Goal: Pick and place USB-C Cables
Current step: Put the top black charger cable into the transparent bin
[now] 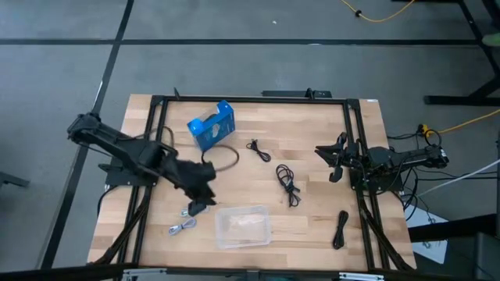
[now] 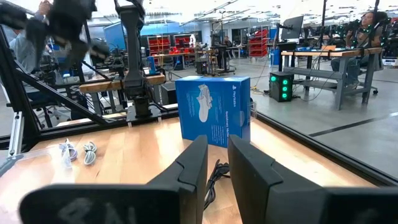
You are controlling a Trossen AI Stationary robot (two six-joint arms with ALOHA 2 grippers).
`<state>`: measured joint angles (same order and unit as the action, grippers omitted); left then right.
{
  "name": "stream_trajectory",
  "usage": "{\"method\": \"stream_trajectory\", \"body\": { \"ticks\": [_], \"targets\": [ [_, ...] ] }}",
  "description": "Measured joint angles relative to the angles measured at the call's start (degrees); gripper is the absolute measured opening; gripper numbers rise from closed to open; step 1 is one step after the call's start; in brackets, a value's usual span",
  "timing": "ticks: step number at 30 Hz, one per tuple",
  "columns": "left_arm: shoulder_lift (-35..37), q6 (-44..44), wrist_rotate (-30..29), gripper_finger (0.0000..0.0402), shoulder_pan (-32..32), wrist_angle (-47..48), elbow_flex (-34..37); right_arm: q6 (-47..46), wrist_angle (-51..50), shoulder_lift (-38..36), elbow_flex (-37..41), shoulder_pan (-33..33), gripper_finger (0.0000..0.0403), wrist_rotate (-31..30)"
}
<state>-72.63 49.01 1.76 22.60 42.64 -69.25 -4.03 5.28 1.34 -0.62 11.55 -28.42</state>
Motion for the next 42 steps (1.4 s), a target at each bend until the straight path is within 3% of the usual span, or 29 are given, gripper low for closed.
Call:
{"method": "stream_trajectory", "body": {
  "ticks": [6,11,23,34,38,42],
  "targets": [
    [-4.6,12.0,1.4,0.0143,4.0,12.8,0.0,0.0,0.0,0.0,0.0,0.0,0.0068,0.0],
    [-7.8,16.4,-0.6,0.0143,7.6,15.3,0.0,0.0,0.0,0.0,0.0,0.0,0.0068,0.0],
    [-14.1,17.0,-11.3,0.0143,16.4,14.9,0.0,0.0,0.0,0.0,0.0,0.0,0.0068,0.0],
    [-16.0,16.2,-16.8,0.0143,18.5,15.1,0.1,-0.2,1.0,0.0,0.0,0.0,0.0068,0.0],
    [-15.9,13.2,-17.3,0.0143,18.4,15.2,0.2,-1.5,6.7,0.0,0.0,0.0,0.0068,0.9],
    [-15.9,13.0,-17.4,0.0143,18.4,15.2,0.2,-1.4,16.7,0.0,0.0,0.0,0.0068,6.9]
  ]
}}
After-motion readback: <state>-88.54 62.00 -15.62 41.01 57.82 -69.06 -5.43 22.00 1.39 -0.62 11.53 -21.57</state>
